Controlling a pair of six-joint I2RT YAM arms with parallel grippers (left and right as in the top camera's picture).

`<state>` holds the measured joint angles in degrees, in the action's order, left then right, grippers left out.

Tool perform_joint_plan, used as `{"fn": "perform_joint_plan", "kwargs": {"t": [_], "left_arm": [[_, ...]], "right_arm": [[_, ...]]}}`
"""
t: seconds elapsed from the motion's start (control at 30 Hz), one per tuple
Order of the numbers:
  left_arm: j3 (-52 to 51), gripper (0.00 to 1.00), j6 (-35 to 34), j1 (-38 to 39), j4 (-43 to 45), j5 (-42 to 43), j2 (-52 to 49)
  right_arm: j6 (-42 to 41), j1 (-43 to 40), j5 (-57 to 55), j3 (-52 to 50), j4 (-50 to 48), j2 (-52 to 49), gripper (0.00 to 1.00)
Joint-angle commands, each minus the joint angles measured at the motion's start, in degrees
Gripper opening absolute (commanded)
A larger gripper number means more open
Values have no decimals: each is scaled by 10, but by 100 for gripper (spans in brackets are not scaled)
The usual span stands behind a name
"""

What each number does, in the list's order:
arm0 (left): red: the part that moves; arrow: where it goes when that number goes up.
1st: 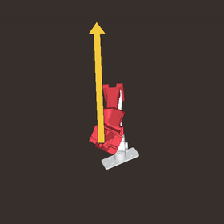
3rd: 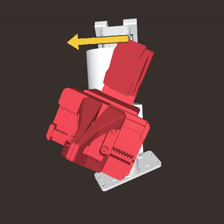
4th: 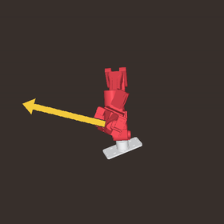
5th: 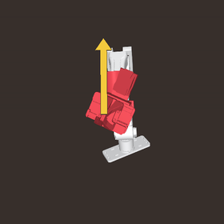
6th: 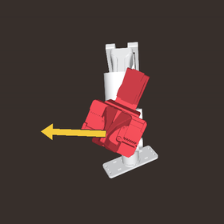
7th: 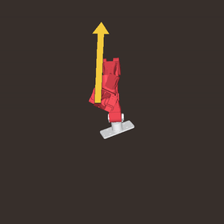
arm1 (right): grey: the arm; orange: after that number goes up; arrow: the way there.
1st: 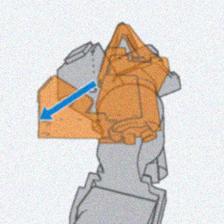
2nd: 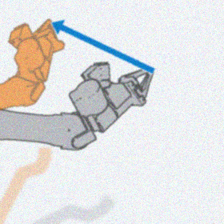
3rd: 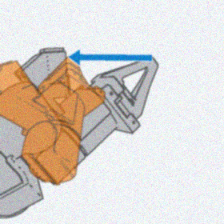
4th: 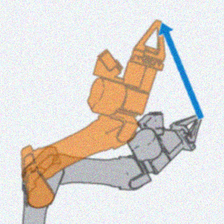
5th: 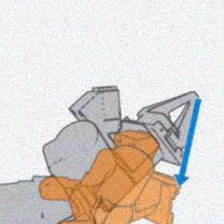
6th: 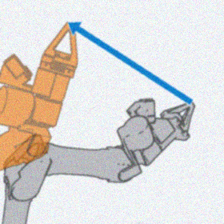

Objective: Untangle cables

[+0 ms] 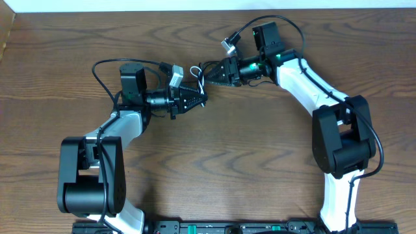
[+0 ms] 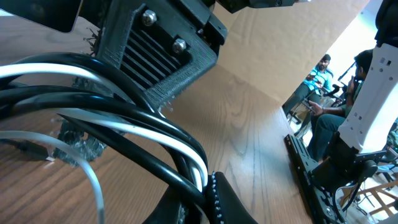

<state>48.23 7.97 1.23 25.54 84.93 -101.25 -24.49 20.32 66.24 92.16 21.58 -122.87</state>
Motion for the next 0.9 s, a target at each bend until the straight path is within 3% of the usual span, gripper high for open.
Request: {"fn": "perform_joint_plan", "kwargs": {"t": [0.0,0.33,0.53,0.87], "left_arm": [[0,8,12,-2,3,3,3],[0,8,3,-2,3,6,3],[0,8,-1,-2,2,6,3],[0,8,-1,-2,2,5,3]], "right_arm": [[-2,15,10,4,-6,11,48],[-44,50,-68,4,-41,11,40],[-43,49,-93,4,-40,11,1],[2,-5,-87,4,4,11,1]]}}
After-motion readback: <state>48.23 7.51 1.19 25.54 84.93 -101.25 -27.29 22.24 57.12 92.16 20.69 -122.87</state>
